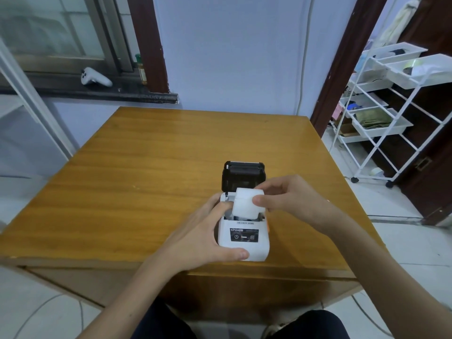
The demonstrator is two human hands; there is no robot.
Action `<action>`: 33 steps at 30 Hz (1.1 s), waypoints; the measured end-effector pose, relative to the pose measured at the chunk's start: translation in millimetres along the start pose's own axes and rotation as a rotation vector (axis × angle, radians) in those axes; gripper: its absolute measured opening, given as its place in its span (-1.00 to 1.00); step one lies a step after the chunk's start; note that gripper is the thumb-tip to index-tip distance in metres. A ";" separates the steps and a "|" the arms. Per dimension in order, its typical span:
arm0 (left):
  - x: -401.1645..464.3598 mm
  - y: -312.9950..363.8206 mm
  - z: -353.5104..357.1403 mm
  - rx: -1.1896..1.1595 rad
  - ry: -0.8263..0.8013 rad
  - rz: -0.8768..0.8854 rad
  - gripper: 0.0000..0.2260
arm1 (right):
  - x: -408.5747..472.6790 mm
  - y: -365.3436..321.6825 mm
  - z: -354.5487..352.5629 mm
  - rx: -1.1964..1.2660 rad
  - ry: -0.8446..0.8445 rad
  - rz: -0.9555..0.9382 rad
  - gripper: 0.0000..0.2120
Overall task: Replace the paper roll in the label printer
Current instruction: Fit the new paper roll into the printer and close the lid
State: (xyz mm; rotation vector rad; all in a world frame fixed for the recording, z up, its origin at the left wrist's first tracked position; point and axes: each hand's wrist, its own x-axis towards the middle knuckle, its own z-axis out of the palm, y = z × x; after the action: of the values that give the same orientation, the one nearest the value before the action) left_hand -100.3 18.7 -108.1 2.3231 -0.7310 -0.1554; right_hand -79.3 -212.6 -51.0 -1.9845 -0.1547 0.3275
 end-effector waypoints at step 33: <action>2.8 -1.6 1.5 -0.062 -0.015 -0.056 -0.21 | -11.4 12.2 4.9 -0.044 -0.036 -0.122 -0.70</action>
State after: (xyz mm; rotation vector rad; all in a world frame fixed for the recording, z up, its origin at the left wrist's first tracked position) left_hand -97.7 17.3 -110.0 2.2862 -0.6601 -0.2180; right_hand -92.1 -216.4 -62.2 -2.0033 -0.3066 0.2828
